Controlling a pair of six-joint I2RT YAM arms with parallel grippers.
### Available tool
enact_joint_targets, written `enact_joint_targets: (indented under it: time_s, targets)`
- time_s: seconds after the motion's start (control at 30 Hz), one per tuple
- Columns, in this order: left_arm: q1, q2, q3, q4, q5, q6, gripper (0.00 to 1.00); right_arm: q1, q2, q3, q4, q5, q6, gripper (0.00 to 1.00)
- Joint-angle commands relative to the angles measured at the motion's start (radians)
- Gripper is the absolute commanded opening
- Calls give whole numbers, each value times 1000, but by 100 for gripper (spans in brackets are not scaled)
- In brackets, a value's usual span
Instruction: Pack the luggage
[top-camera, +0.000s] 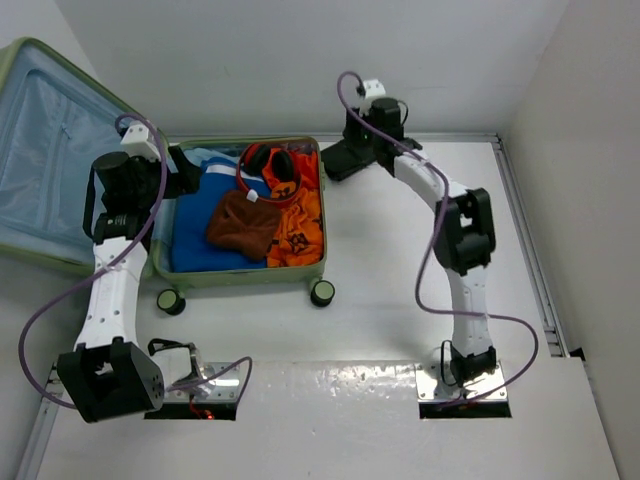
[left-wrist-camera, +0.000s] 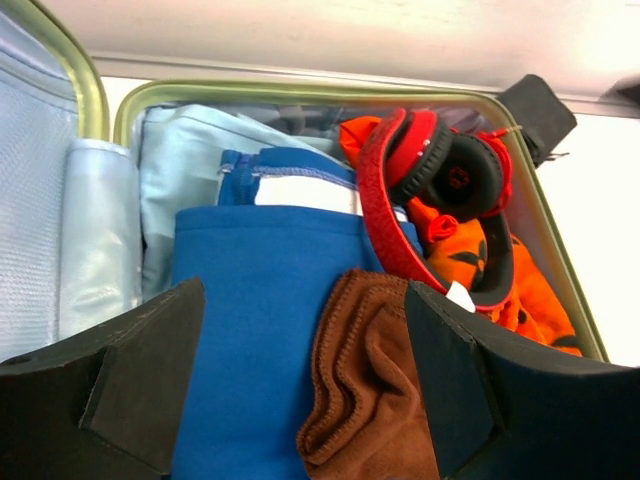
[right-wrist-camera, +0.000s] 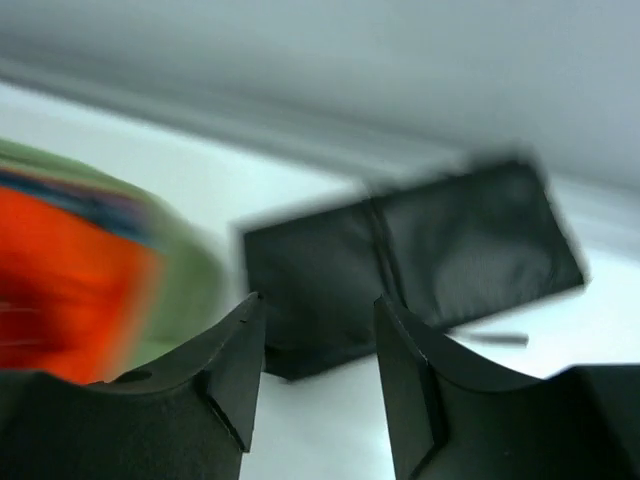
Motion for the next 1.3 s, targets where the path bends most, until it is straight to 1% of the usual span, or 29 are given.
enact_joint_targets:
  time_s: [0.0, 0.07, 0.1, 0.17, 0.23, 0.3, 0.33, 0.4, 0.47, 0.5, 0.53, 0.57, 0.6, 0.63, 0.67, 0.7, 0.73, 0.83, 0.87, 0.9, 0.97, 1.0, 1.03, 1.07, 1.13, 1.17, 1.2, 1.23, 1.27]
  targets:
    - [0, 10, 73, -5, -41, 18, 83, -22, 135, 62, 66, 24, 4, 47]
    - [1, 21, 82, -19, -50, 28, 83, -33, 183, 124, 71, 27, 21, 47]
    - [1, 21, 82, -29, -50, 29, 83, -34, 259, 182, 63, 39, 28, 47]
    - [1, 21, 91, -40, -73, 41, 83, -42, 314, 230, 66, 58, 10, 47]
    - [11, 30, 91, -59, -84, 52, 83, -35, 356, 229, 132, 136, -14, 49]
    - [11, 41, 102, -69, -93, 52, 83, -41, 388, 244, 137, 142, -22, 50]
    - [11, 50, 116, -69, -93, 52, 83, -44, 414, 269, 113, 139, -15, 49]
    - [11, 62, 127, -69, -93, 52, 83, -54, 448, 318, 32, 110, 4, 38]
    - [11, 73, 137, -69, -104, 52, 83, -74, 450, 317, -27, 78, 22, 27]
    - [11, 73, 148, -69, -104, 52, 83, -74, 441, 309, -38, 48, 22, 17]
    - [11, 85, 148, -69, -104, 52, 83, -85, 436, 309, -121, 37, 21, 13]
    - [11, 85, 159, -69, -104, 52, 83, -88, 433, 306, -148, 23, -13, 12]
    - [11, 94, 159, -69, -104, 52, 83, -90, 427, 306, -168, 24, -25, 12]
    - [11, 94, 159, -69, -104, 52, 83, -91, 424, 306, -208, 23, -34, 17]
    - [11, 105, 159, -69, -104, 52, 83, -97, 421, 298, -233, 24, -48, 25]
    - [11, 119, 159, -69, -104, 52, 83, -102, 421, 300, -237, 26, -48, 37]
    - [11, 119, 168, -69, -95, 39, 83, -110, 430, 322, -254, -20, -51, 40]
    - [11, 148, 182, -69, -84, 16, 83, -108, 457, 376, -318, -36, -59, 41]
    - [11, 162, 197, -69, -72, 16, 83, -108, 457, 379, -319, -36, -54, 35]
    - [11, 162, 206, -69, -72, 16, 83, -108, 457, 379, -319, -34, -57, 24]
    - [11, 171, 222, -69, -72, 16, 83, -111, 460, 392, -364, -43, -62, 15]
    - [11, 180, 234, -69, -72, 27, 83, -110, 464, 413, -392, -42, -80, 1]
    - [2, 180, 246, -78, -72, 27, 83, -105, 461, 410, -464, -39, -88, 0]
    - [2, 180, 246, -79, -62, 27, 83, -108, 451, 401, -492, -39, -97, 0]
    - [2, 180, 246, -79, -62, 36, 83, -107, 384, 337, -541, -71, -198, 0]
    - [2, 180, 246, -88, -53, 45, 83, -102, 314, 186, -527, -50, -250, 0]
    - [2, 171, 246, -88, -53, 45, 83, -100, 284, 159, -498, -19, -314, 0]
    - [2, 162, 246, -88, -53, 45, 83, -110, 264, 148, -563, -72, -332, 0]
    - [2, 162, 237, -88, -53, 45, 83, -105, 216, 148, -607, -83, -350, 0]
